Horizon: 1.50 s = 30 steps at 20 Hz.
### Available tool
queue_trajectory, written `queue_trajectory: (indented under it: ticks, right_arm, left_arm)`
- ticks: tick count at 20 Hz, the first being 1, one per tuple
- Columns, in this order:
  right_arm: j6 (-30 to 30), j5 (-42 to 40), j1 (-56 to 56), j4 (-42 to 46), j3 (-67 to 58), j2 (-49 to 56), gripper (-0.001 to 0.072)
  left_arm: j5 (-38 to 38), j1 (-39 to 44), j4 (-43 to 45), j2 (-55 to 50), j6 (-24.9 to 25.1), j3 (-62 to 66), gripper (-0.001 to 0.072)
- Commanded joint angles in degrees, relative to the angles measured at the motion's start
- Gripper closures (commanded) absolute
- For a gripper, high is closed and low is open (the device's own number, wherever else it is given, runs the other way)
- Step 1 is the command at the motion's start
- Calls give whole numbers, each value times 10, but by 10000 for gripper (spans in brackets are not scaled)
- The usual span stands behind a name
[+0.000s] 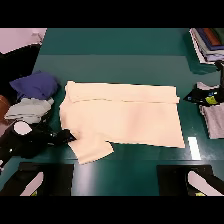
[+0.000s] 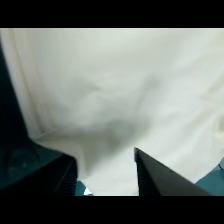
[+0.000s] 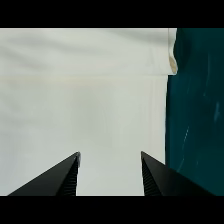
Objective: Fold the shirts.
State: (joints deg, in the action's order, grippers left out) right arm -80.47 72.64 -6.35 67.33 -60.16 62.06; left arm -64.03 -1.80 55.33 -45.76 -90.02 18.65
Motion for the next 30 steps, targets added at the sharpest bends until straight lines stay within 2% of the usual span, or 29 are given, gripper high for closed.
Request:
queue_trajectory:
  ticks: [1, 2, 6, 8, 10, 14, 18, 19, 21, 23, 27, 30]
  right_arm:
    - [0, 18, -1, 3, 0, 0, 283]
    - [3, 32, -7, 3, 0, 0, 283]
    - [14, 114, -76, 16, 26, -10, 283]
    - [14, 120, -119, 64, 94, -35, 281]
    - [15, 127, -166, 79, 174, -47, 249]
    - [31, 103, -220, 28, 295, -22, 251]
    - [33, 69, -184, 12, 323, 13, 264]
    - [33, 66, -169, 12, 322, 15, 294]
    - [34, 56, -143, 15, 322, 6, 472]
    - [36, 54, -125, 17, 322, -28, 681]
    - [37, 122, -118, 59, 292, -122, 697]
    - [37, 182, -122, 119, 252, -191, 697]
  left_arm:
    - [-12, 0, -21, 0, 22, -10, 512]
    - [-19, 0, -22, 0, 34, -5, 677]
    - [-57, 0, 2, 0, 35, 51, 685]
    - [-66, 0, 14, 0, 40, 87, 685]
    - [-65, 0, 12, 0, 45, 110, 685]
    - [-65, 0, 12, 0, 45, 118, 685]
    - [-65, 0, 12, 0, 45, 118, 684]
    - [-65, 0, 12, 0, 45, 118, 684]
    - [-70, 0, 15, 0, 49, 118, 685]
    - [-94, 0, 47, 2, 45, 125, 686]
    - [-173, 0, 123, 93, 1, 139, 687]
    - [-261, 0, 100, 153, -17, 141, 686]
